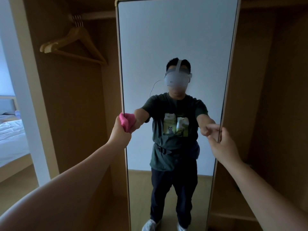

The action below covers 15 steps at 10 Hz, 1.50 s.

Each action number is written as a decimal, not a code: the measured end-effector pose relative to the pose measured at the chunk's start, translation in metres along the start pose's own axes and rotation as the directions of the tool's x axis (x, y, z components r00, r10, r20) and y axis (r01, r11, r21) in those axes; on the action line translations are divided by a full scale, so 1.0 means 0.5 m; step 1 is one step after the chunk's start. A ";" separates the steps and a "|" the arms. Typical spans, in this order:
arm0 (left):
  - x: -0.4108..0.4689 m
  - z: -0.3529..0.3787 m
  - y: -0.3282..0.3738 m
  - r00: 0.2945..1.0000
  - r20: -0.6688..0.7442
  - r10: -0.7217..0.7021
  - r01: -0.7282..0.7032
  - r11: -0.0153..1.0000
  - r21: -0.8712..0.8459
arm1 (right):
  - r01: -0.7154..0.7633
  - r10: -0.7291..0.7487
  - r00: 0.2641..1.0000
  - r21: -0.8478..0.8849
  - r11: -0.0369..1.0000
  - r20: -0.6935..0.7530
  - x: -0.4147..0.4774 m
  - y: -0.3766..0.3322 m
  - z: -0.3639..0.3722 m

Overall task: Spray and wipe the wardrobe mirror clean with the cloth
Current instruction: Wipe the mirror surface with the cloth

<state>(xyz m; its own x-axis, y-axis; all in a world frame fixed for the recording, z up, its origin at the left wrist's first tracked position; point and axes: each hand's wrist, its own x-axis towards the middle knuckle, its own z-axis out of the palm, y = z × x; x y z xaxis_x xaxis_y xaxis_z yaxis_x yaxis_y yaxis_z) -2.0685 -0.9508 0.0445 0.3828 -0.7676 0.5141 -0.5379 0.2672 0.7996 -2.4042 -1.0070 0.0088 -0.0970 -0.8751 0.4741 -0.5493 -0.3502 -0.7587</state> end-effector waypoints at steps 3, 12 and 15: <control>-0.021 0.012 -0.039 0.999 0.029 0.022 -0.023 1.000 0.013 | 0.009 -0.009 1.000 0.014 1.000 0.001 -0.020 0.014 0.009; -0.062 0.056 -0.205 0.985 0.085 -0.151 0.134 0.975 0.175 | -0.191 0.198 0.974 -0.068 0.979 0.114 -0.095 0.108 0.062; -0.098 0.072 -0.241 0.977 0.100 -0.191 0.173 0.971 0.166 | -0.269 0.278 0.943 -0.076 0.960 0.183 -0.136 0.126 0.066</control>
<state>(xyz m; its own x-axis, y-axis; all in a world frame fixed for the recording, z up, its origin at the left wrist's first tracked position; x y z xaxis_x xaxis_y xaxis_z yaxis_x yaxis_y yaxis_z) -2.0494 -0.9663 -0.0883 0.4016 -0.8586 0.3185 -0.5810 0.0300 0.8134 -2.4047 -0.9807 -0.0860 -0.0924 -0.9837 0.1541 -0.5645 -0.0757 -0.8219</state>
